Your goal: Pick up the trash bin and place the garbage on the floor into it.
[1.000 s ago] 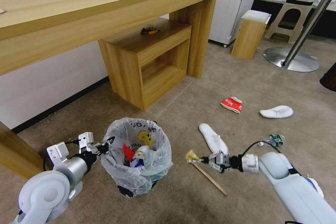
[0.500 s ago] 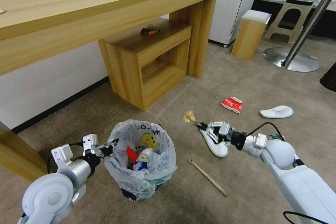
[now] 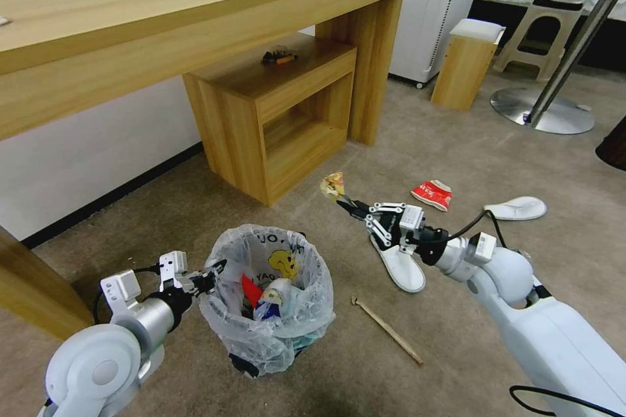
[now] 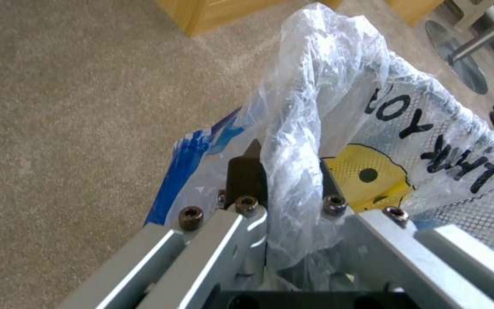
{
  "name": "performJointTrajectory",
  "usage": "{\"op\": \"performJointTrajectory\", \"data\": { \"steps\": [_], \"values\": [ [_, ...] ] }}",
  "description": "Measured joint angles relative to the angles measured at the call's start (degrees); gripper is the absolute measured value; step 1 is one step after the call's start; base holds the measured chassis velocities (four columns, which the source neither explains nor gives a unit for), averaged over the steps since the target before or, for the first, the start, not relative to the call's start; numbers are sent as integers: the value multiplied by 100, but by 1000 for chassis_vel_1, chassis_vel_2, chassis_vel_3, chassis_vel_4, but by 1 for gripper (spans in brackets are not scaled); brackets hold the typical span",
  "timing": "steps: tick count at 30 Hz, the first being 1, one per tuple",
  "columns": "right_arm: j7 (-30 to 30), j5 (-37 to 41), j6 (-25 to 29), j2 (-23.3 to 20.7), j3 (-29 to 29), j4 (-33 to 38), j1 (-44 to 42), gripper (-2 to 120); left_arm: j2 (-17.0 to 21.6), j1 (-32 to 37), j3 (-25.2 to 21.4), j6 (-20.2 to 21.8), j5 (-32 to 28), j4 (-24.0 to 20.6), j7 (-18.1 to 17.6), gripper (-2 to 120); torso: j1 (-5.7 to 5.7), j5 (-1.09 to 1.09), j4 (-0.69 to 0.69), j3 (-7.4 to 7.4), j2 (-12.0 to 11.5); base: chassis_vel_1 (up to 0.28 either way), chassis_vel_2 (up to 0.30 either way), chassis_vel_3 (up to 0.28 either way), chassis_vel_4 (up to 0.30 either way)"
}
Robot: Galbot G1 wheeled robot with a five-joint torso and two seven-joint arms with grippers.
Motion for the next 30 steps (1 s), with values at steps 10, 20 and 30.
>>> {"op": "performJointTrajectory", "data": {
  "steps": [10,20,30],
  "values": [
    [77,59,-16,79,-782,-25,350,0,-33,-5,27,1,13,-13,6,3,0,0,0,0,0,0,0,0,0],
    [21,-84,53,238,-1307,-236,374,0,-45,-40,34,1,15,22,24,3,0,0,0,0,0,0,0,0,0],
    [-581,-25,36,163,-1242,-260,352,0,-51,-94,38,1,16,138,30,3,0,0,0,0,0,0,0,0,0]
  ]
}}
